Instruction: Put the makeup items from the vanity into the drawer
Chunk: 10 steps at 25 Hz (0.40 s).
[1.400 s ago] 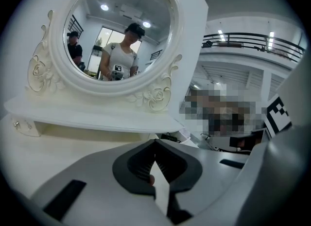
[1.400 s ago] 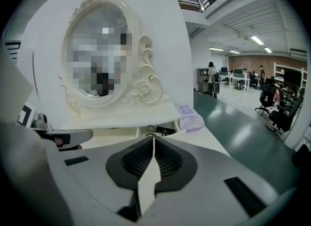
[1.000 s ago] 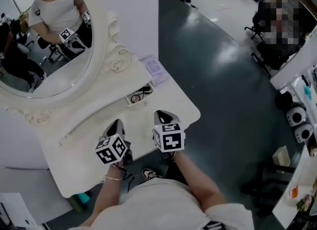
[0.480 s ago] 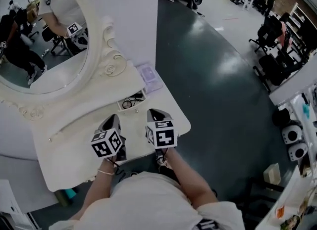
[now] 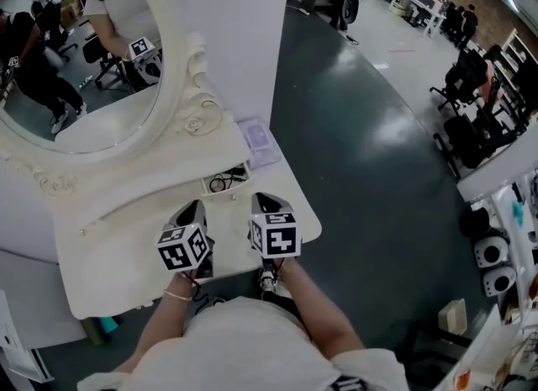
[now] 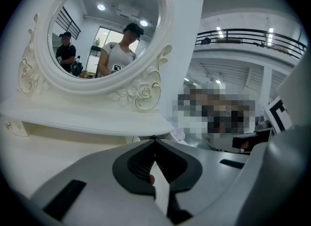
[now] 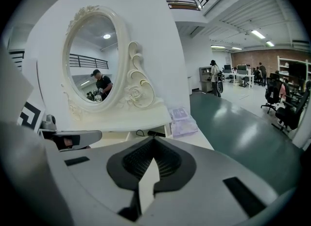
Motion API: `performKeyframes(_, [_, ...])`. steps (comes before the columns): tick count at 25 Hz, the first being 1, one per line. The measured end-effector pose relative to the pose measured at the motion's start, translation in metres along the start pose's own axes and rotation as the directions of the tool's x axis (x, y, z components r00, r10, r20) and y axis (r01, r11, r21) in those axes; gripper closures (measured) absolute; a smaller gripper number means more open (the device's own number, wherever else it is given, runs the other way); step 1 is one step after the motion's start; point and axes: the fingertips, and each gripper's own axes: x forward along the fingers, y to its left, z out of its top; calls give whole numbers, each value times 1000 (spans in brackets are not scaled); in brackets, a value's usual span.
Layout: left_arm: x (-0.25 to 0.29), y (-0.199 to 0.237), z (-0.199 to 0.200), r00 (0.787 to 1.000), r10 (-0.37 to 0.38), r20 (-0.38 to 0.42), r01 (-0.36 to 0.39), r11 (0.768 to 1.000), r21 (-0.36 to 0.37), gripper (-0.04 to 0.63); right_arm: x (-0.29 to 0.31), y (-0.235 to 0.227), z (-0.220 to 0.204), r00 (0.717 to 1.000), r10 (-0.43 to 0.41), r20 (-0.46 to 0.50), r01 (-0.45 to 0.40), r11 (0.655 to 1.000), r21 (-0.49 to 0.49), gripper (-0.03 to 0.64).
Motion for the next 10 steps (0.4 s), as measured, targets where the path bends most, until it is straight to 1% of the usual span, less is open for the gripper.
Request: performKeyframes(10, [-3,2,-4,1000,5,1,-5,1000,7,592,-2,0,-8,1000,-4,-8,4,1000,-1,598])
